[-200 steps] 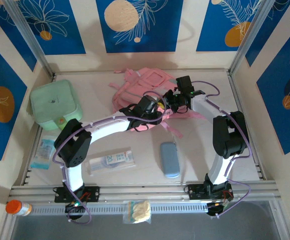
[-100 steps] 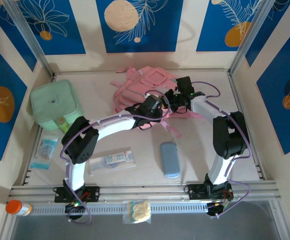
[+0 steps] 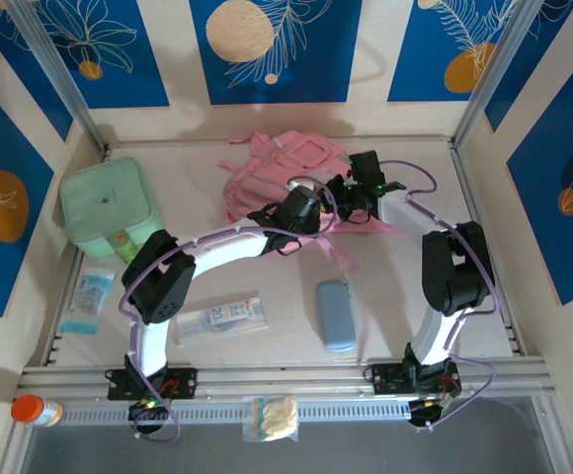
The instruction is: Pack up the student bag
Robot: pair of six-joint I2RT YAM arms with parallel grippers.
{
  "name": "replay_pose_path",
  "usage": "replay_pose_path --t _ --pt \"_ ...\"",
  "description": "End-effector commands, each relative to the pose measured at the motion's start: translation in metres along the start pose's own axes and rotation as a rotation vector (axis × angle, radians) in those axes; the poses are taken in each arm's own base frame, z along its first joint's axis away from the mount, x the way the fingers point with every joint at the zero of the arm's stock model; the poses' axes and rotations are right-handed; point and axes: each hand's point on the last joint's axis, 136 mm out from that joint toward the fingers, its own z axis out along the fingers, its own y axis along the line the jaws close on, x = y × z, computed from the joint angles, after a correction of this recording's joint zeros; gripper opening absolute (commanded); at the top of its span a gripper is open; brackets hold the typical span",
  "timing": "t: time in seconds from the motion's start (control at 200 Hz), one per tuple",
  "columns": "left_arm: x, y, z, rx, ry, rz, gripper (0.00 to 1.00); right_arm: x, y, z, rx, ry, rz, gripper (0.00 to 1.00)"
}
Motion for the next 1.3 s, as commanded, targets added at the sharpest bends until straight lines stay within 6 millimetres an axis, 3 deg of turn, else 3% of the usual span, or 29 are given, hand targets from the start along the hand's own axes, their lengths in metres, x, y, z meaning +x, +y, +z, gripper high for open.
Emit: replay_pose_path --t 0.0,0.055,0.24,0.445,0.71,0.86,0.995,1.12,1.231,1.296 --pt "-0.064 -0.025 -0.021 0.111 -0.221 -0.022 0.04 0.045 -0.002 -0.004 0.011 0.155 -0.018 0.0" --pt "-0.061 -0.023 -0.024 0.107 -0.208 -0.015 0.0 0.043 -0.003 -0.004 0.014 0.151 -0.02 0.0" --pt "-0.043 -0.003 -0.038 0.088 -0.133 0.015 0.0 0.037 -0.002 -0.011 0.014 0.156 -0.058 0.0" --pt "-0.013 0.032 -0.049 0.06 -0.022 0.019 0.0 0.037 0.007 -0.021 -0.021 0.184 -0.106 0.0" --pt "0.023 0.078 -0.068 -0.013 0.082 0.061 0.0 0.032 0.002 -0.025 -0.01 0.196 -0.131 0.0" --pt "0.036 0.091 -0.076 -0.022 0.106 0.079 0.0 0.028 0.005 -0.019 -0.002 0.195 -0.143 0.0" --pt "0.041 0.089 -0.079 -0.001 0.124 0.104 0.0 0.034 0.006 -0.008 0.022 0.202 -0.176 0.0" --pt "0.045 0.107 -0.083 -0.06 0.143 0.122 0.0 0.022 0.001 -0.009 0.038 0.197 -0.216 0.0" --pt "0.048 0.139 -0.096 -0.142 0.141 0.091 0.0 -0.005 -0.008 -0.015 0.088 0.137 -0.234 0.0" --pt "0.048 0.137 -0.1 -0.102 0.131 0.073 0.0 -0.012 -0.008 -0.013 0.078 0.13 -0.224 0.0"
